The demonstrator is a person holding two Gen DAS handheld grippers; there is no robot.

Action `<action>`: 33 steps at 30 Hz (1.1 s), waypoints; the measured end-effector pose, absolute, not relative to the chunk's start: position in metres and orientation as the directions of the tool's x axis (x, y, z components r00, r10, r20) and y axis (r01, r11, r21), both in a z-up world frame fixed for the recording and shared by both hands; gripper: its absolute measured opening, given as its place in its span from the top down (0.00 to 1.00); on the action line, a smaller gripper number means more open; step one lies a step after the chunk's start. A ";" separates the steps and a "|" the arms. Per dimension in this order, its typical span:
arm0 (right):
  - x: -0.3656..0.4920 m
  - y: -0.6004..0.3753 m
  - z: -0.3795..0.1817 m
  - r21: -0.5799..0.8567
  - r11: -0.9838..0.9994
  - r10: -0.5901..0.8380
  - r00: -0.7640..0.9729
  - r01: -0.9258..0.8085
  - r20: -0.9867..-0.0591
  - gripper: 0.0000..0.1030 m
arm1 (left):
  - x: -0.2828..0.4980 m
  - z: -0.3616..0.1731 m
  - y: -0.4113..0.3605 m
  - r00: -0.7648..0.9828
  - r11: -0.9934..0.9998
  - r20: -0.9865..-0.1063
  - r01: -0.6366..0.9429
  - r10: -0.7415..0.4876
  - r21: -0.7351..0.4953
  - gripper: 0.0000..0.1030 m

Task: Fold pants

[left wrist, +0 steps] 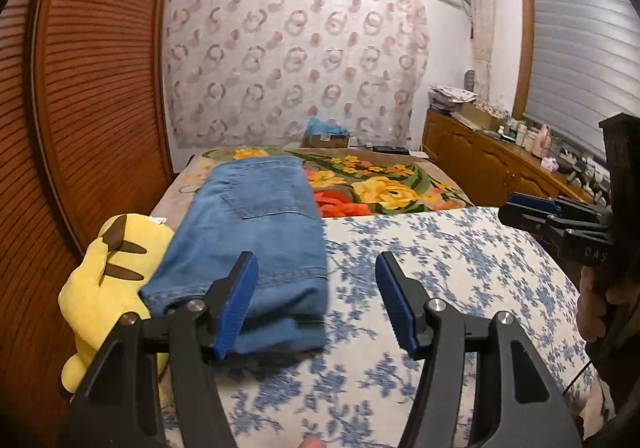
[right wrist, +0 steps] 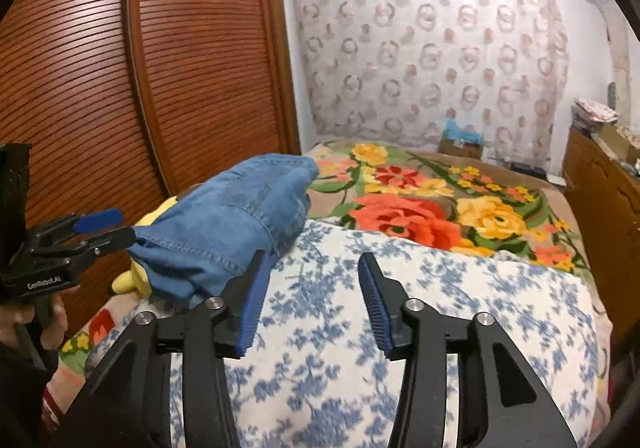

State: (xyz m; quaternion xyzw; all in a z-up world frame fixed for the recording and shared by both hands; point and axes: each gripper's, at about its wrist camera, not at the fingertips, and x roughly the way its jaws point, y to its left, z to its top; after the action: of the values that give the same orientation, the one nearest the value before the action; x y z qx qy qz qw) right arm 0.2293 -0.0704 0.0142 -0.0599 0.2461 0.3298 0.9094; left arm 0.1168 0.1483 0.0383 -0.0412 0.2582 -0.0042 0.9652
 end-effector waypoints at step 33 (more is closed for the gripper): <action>0.127 -0.199 0.021 0.055 0.930 0.355 0.853 -0.363 -0.381 0.27 | 0.061 0.056 0.036 0.876 0.999 -0.482 0.008 -0.027 -0.040 0.41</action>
State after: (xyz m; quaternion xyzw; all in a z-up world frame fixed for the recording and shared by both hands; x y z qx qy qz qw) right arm 0.1274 -0.1994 0.0209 -0.0092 0.1963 0.1865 0.9626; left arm 0.0610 0.0358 0.0564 -0.0185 0.2490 -0.0090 0.9683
